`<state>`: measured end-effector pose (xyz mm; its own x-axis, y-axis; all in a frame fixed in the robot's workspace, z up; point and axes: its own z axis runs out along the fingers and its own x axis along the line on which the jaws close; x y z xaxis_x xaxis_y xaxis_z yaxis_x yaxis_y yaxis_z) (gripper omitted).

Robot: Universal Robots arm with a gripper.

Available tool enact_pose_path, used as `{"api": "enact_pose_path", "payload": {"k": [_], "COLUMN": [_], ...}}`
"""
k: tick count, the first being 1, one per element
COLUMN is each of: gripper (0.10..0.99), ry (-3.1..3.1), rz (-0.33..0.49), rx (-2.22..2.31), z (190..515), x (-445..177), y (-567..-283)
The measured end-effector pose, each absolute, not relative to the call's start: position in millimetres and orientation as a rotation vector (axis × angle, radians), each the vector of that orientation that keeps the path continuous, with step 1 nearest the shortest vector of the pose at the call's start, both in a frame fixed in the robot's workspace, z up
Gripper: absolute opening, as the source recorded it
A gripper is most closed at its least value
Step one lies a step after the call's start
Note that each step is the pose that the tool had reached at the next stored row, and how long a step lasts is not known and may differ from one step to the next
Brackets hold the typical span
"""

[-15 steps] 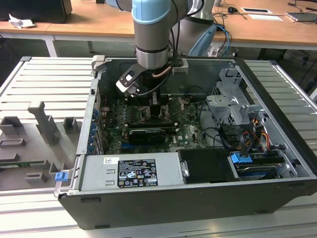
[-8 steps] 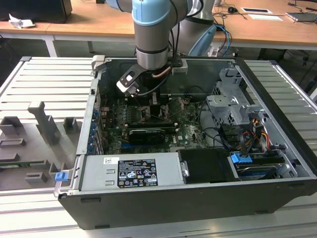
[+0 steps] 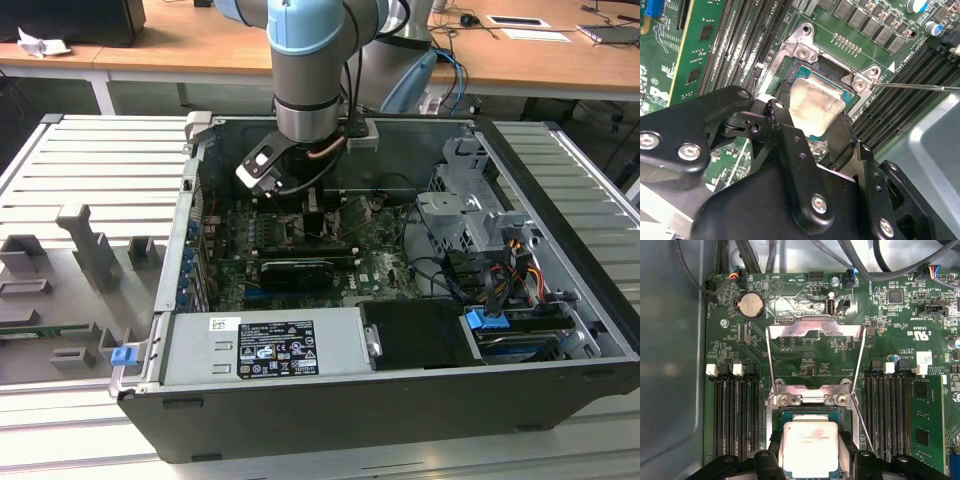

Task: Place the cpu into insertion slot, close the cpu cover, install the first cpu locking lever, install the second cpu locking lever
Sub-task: 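Place the cpu into insertion slot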

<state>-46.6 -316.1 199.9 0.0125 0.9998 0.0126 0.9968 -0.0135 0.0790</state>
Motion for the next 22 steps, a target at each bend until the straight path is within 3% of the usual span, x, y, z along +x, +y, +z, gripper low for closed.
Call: {"api": "enact_pose_path", "payload": {"k": [7,8,13,14,22], "gripper": [0.537,0.6,0.588,0.525,0.525], "ry": [2.173,2.173,2.172,2.172,2.169], "rz": [0.102,0.101,0.1,0.099,0.092], "rx": [2.201,2.201,2.2,2.2,2.197], "z": [199.2,199.6,201.0,201.0,200.9], "x": [-46.5,-46.5,-46.5,-46.5,-46.5], "y": [-315.8,-315.9,-316.0,-316.0,-316.0]}}
